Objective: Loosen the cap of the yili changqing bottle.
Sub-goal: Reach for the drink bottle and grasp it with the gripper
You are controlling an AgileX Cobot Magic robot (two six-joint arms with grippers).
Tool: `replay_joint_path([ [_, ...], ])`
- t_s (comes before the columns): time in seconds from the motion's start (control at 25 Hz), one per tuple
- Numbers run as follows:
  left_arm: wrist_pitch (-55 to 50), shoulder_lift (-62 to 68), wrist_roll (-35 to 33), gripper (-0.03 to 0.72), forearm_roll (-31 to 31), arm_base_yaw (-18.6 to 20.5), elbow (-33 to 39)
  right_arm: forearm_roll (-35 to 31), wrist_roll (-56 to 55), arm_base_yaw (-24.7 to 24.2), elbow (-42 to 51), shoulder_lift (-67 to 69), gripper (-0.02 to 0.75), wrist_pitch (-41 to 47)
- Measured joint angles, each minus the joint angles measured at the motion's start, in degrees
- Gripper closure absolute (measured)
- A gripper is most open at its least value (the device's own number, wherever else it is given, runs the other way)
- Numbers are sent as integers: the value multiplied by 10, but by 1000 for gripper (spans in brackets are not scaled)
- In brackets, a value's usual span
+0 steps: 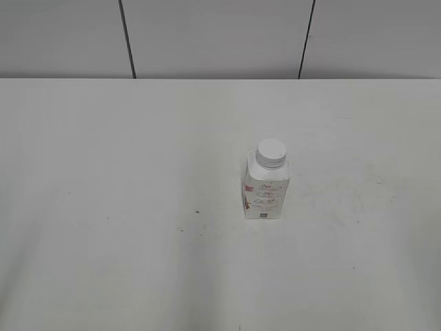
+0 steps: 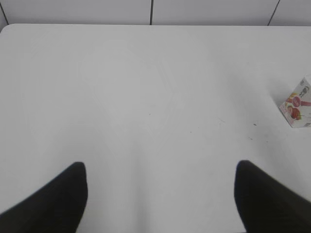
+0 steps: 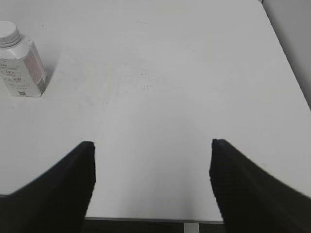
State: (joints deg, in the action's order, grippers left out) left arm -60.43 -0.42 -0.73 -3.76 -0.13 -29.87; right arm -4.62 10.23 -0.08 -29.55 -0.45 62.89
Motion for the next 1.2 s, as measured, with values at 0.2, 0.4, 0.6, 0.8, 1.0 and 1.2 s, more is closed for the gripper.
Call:
replay_joint_path([
  [0.2, 0, 0, 0, 123, 0, 0, 0, 0, 0, 0, 0, 0, 158, 0],
  [0.4, 0, 0, 0, 123, 0, 0, 0, 0, 0, 0, 0, 0, 158, 0],
  [0.6, 0, 0, 0, 123, 0, 0, 0, 0, 0, 0, 0, 0, 158, 0],
  [0.8, 0, 0, 0, 123, 0, 0, 0, 0, 0, 0, 0, 0, 158, 0],
  [1.0, 0, 0, 0, 123, 0, 0, 0, 0, 0, 0, 0, 0, 158, 0],
  [1.2, 0, 0, 0, 123, 0, 0, 0, -1, 0, 0, 0, 0, 158, 0],
])
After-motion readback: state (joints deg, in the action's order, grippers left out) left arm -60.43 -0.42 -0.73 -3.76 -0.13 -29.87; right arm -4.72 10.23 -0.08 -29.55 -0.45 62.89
